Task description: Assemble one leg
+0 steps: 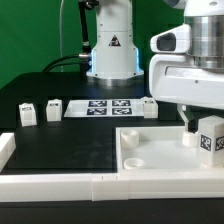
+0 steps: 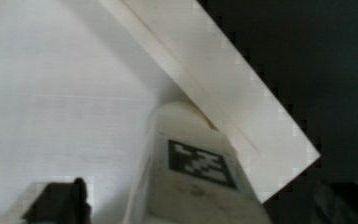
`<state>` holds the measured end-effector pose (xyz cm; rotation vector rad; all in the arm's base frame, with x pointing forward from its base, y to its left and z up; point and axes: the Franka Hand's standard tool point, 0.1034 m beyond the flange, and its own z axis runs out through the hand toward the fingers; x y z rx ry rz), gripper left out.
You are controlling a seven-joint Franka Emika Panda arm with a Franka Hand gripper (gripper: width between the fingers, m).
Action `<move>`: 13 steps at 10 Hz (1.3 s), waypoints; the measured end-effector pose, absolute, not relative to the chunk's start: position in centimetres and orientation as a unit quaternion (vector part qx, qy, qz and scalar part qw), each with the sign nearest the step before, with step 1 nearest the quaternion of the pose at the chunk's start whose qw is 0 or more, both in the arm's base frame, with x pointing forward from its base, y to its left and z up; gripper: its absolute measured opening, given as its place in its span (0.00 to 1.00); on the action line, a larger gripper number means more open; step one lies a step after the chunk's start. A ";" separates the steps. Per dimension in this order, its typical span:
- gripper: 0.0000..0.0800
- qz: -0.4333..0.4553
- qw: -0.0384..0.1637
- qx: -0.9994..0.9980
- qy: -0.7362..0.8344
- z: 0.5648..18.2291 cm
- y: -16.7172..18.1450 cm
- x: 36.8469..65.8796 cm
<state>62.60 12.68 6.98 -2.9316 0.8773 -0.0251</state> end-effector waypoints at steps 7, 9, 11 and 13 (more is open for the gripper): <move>0.81 -0.009 0.020 -0.992 -0.126 6.4 12.7 62.5; 0.81 -0.010 0.020 -0.987 -0.158 6.4 12.6 62.6; 0.65 -0.010 0.020 -0.988 -0.156 6.4 12.6 62.6; 0.47 -0.010 0.020 -0.988 -0.156 6.4 12.6 62.6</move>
Offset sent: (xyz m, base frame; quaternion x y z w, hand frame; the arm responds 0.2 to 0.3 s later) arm 0.0021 0.0092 -0.0027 -0.0206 -0.0102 -0.3607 0.9324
